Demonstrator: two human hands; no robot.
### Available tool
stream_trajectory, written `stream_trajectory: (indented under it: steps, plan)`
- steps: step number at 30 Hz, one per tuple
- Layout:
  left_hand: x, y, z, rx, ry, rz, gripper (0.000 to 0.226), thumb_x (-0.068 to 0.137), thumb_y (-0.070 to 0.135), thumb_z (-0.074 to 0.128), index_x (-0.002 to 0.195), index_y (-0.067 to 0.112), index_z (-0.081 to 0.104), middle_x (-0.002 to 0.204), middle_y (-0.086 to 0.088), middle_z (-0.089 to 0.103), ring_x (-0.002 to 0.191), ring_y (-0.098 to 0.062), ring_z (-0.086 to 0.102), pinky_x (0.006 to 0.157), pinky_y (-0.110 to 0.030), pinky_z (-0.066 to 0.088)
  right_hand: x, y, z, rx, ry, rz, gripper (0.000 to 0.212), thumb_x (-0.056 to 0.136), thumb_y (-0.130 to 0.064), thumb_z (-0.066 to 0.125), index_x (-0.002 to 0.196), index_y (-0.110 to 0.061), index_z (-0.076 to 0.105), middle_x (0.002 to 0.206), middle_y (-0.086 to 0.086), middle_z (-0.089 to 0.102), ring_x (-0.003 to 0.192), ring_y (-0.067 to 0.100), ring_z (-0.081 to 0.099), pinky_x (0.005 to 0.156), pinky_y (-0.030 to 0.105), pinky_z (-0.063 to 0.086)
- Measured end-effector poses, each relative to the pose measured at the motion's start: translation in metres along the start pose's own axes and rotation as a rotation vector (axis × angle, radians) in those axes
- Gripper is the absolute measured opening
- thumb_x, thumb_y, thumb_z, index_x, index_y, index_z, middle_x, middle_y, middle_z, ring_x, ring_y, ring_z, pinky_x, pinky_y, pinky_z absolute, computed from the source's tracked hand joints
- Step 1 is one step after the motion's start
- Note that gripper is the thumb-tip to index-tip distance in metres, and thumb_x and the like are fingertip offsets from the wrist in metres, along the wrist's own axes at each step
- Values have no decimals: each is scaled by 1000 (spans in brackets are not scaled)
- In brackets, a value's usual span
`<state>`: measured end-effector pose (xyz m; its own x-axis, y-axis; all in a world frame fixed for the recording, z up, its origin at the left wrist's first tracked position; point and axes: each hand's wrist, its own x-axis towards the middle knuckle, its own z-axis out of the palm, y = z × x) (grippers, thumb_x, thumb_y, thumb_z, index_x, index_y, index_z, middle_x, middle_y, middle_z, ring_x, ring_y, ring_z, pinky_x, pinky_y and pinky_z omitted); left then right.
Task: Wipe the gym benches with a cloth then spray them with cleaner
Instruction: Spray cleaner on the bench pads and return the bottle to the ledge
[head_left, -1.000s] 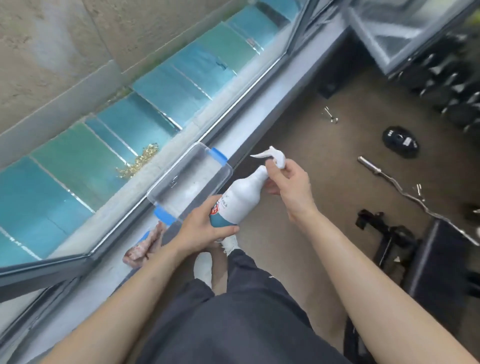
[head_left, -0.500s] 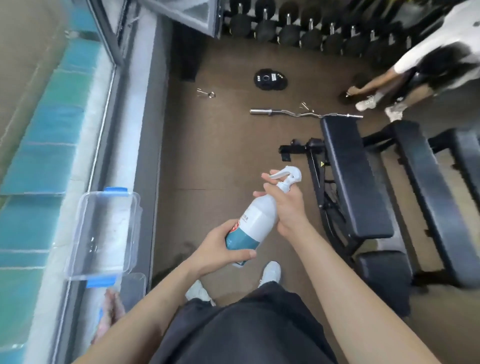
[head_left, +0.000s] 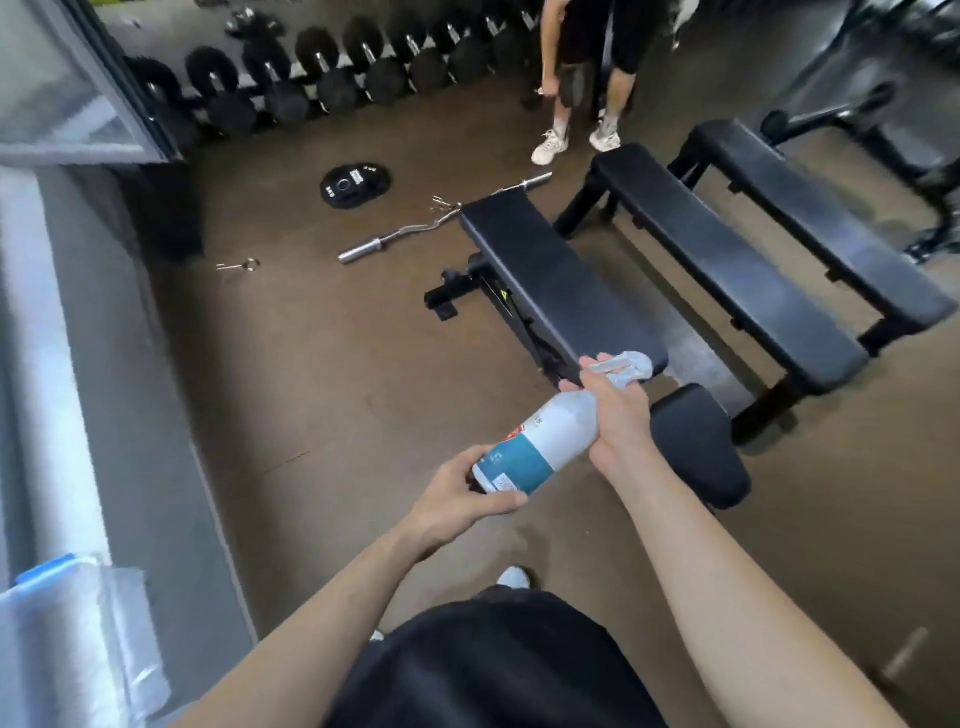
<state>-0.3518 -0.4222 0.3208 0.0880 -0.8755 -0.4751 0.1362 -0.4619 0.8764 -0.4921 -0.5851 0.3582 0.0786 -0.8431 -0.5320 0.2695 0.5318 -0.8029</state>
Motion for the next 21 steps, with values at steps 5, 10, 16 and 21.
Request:
stream_trajectory:
  steps: [5, 10, 16, 21]
  plan:
    - [63, 17, 70, 112, -85, -57, 58, 76, 30, 89, 127, 17, 62, 110, 0, 75, 95, -7, 70, 80, -22, 55, 55, -27, -81, 126, 188, 47, 41, 90, 0, 70, 128, -8, 59, 124, 12, 68, 84, 24, 76, 72, 37, 63]
    - [108, 18, 128, 235, -246, -147, 54, 75, 40, 88, 120, 21, 65, 91, 10, 70, 80, -4, 64, 75, -23, 53, 82, -36, -156, 135, 355, 97, 30, 90, -10, 73, 118, -12, 61, 109, 13, 73, 86, 26, 77, 76, 45, 64]
    - [150, 8, 161, 328, -400, -217, 40, 78, 35, 87, 112, 28, 68, 91, 11, 73, 85, -5, 66, 85, -33, 57, 97, -33, -211, 147, 548, 175, 29, 79, -8, 73, 104, -5, 59, 86, 12, 72, 80, 31, 73, 75, 42, 59]
    - [188, 9, 154, 363, -500, -263, 35, 82, 31, 84, 113, 28, 68, 90, 12, 75, 83, -1, 69, 74, -20, 53, 115, -25, -213, 204, 648, 188, 19, 89, -6, 69, 105, -8, 58, 94, 7, 71, 73, 23, 75, 67, 35, 57]
